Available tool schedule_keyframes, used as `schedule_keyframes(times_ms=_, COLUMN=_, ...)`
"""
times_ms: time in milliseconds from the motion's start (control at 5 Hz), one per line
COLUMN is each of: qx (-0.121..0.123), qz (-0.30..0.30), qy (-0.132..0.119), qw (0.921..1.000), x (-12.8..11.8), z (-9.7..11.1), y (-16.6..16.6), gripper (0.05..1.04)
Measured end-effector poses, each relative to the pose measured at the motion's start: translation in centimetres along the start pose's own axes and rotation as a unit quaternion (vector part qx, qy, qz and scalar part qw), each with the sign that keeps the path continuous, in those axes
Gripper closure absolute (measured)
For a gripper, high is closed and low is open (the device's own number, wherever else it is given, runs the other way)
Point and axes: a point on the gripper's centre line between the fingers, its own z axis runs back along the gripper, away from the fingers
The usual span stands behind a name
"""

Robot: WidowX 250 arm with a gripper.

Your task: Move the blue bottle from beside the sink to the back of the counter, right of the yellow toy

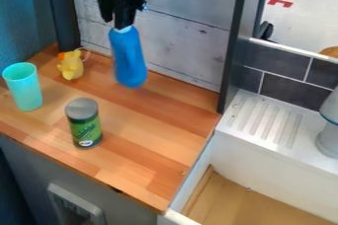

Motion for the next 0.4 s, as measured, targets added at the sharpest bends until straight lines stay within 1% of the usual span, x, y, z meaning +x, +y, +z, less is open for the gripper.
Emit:
schedule_keyframes(times_ms=200, qx=0.001, qz=0.023, qy=0.016, qw=0.9996, x=0.5, z=-1.7, y=1.1, gripper=0.669)
schedule_keyframes(times_ms=400, qx=-0.003, qz=0.049, qy=0.025, qw=0.9985, x=0.9, z=-2.9, y=2.3, gripper=0.669)
